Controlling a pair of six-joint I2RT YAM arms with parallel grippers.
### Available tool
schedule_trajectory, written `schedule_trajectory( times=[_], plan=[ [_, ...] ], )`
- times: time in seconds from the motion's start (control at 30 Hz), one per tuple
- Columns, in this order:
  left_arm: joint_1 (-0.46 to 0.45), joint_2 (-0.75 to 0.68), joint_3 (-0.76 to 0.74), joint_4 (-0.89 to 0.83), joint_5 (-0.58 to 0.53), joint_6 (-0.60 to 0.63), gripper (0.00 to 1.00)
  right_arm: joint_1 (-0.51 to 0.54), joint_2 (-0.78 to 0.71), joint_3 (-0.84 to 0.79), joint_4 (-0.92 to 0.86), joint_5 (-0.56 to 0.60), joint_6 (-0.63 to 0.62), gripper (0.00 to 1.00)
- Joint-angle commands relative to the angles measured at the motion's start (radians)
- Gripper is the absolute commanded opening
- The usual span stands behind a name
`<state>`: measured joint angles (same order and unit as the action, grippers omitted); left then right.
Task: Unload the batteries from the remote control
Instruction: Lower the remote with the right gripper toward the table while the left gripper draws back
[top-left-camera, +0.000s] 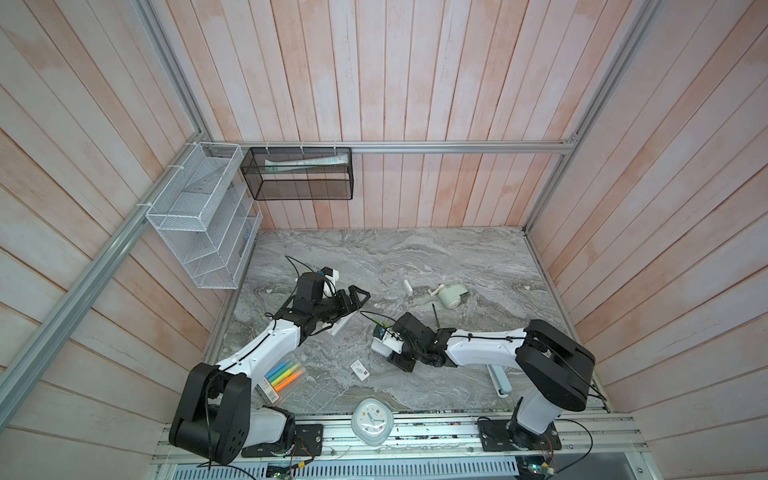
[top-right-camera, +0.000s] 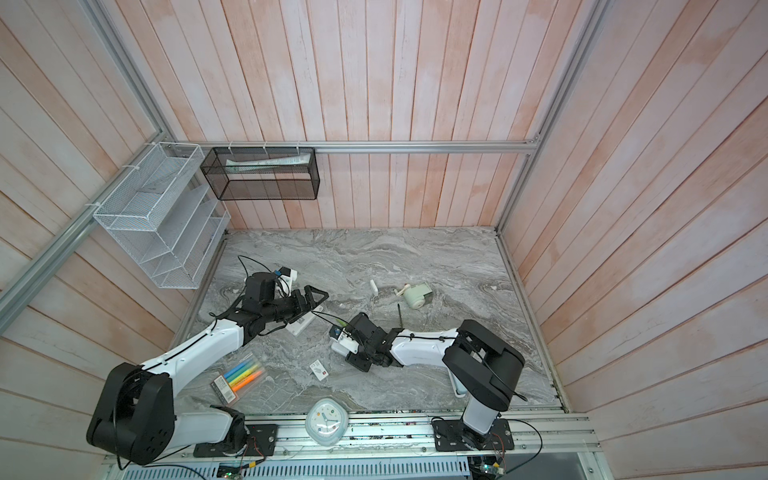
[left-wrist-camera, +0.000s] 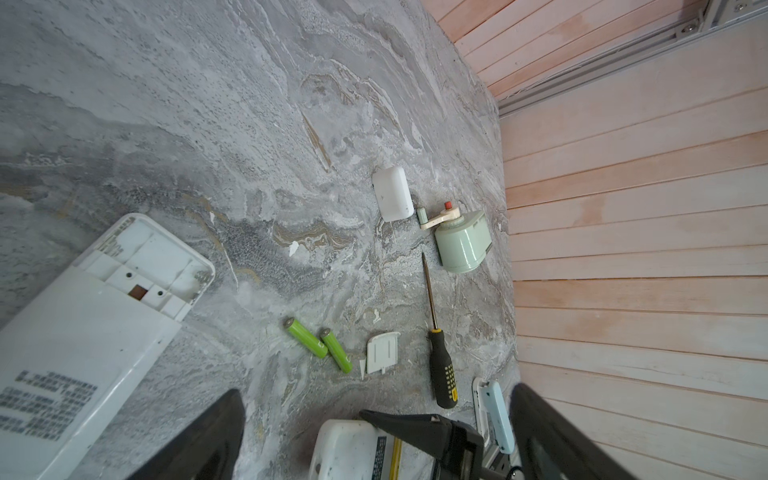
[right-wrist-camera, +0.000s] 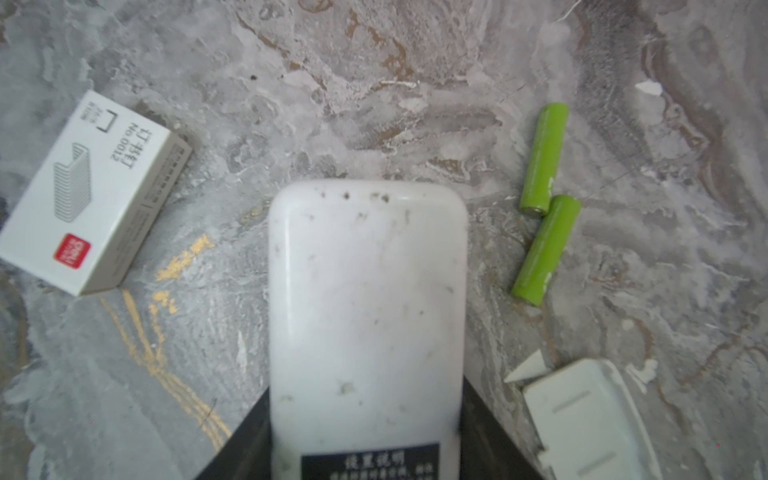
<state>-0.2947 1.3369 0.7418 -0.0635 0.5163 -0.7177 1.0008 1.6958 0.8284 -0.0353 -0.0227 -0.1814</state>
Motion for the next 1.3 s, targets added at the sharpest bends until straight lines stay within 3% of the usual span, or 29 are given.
schedule_trajectory(
  times=[0.0, 0.3, 1.27],
  plan=[
    [0.006, -0.01, 0.009, -0.007, -0.016, 0.024, 1.0, 0.008, 0.039, 0.023, -0.058, 0.029, -0.013, 0.43],
    [0.008, -0.007, 0.011, -0.014, -0.021, 0.035, 1.0, 0.019, 0.075, 0.031, -0.086, 0.003, -0.046, 0.52],
    [0.023, 0.015, 0.016, -0.016, -0.003, 0.06, 1.0, 0.022, 0.105, 0.076, -0.156, 0.046, -0.123, 0.65]
  ],
)
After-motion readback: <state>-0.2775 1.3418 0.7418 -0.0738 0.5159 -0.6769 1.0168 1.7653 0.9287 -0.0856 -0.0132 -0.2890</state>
